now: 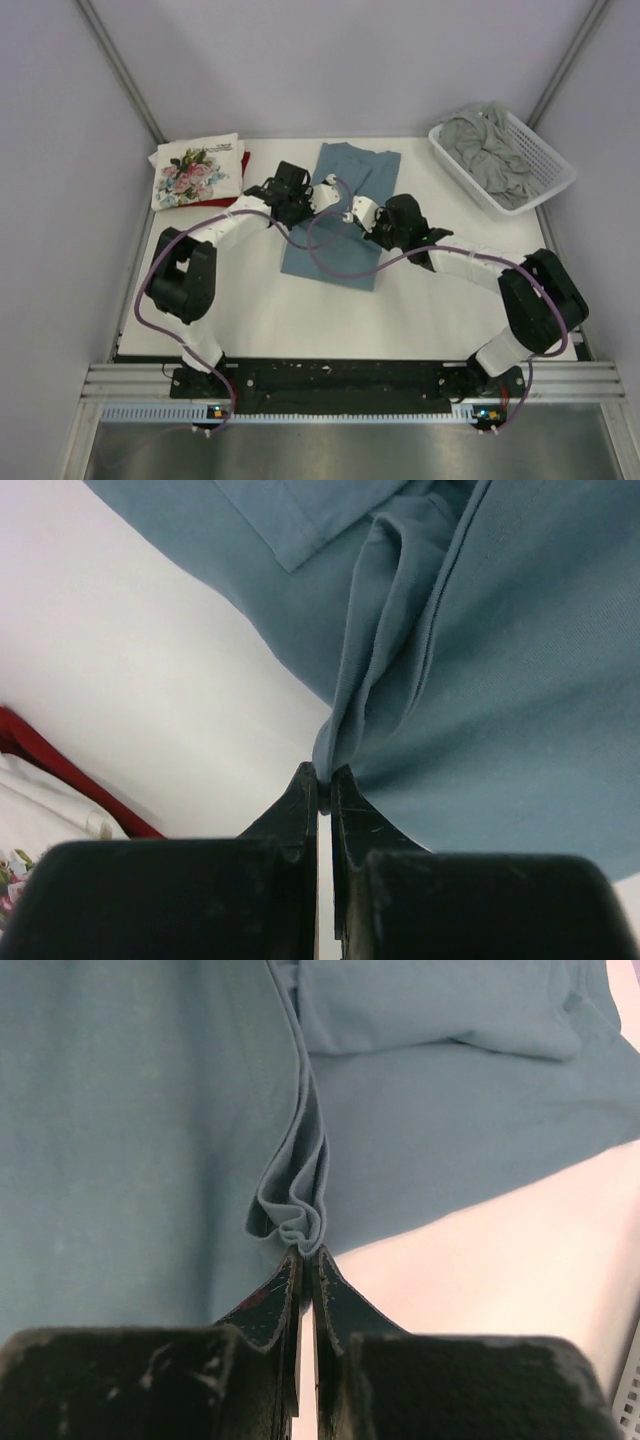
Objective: Fold and stack the t-shirts
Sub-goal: Fold the folded rectangular tshirt in 1/3 of the way
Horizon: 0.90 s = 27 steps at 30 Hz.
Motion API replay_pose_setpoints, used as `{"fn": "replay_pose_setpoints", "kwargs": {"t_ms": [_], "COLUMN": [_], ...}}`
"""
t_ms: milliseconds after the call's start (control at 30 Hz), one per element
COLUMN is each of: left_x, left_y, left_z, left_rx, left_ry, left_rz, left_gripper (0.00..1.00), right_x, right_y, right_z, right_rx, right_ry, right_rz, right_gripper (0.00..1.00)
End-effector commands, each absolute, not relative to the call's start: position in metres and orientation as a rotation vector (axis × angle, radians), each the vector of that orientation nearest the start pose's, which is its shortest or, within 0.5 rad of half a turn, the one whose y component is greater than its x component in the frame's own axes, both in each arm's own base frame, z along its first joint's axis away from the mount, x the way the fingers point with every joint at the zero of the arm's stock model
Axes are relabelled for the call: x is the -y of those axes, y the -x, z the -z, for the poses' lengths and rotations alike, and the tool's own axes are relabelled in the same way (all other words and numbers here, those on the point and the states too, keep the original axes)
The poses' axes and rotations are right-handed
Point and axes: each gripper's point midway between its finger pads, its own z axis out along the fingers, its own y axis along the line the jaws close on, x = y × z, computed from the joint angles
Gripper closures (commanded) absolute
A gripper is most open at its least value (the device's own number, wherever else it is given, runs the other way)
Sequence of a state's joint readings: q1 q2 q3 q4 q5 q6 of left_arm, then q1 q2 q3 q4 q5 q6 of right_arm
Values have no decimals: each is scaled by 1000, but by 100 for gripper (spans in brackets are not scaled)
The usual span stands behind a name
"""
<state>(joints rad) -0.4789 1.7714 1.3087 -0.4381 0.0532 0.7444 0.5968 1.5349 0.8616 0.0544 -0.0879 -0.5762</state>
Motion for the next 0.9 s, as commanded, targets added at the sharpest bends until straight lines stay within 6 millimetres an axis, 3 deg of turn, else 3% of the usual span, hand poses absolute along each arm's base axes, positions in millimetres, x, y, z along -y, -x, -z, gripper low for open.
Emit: {"fn": "replay_pose_setpoints", "kwargs": {"t_ms": [0,433,567,667,767,867], "left_x": [201,202,199,192,178,162], "left_y": [-440,-451,-459,-482,-515,-529], "left_z": [-112,-84,-81,-90,-118,-146], "left_rx": [-1969,-2036,-2074,-2075,-2060,-2076], "left_ry": [-1375,-1396,-1399,-1340,-1224,-1115], "left_rz": [-84,-91,-131,-207,-296,-278], "left_gripper": [100,99,78,62,57,56], "right_x": [-242,-233,-224,-211,-199,-195], "right_y": [-392,-412,-429,-453,-471,-468], "right_z": [-129,-92,-87,-94,-110,-131], "right_rx": [-1680,-1738,-1765,-1784,-1802,-1819], "right_ry": [1186,1254,1221,1140,1058,1013], "right_rz": [-77,45,109,199,254,230], "right_gripper": [100,98,82,67,65,65]}}
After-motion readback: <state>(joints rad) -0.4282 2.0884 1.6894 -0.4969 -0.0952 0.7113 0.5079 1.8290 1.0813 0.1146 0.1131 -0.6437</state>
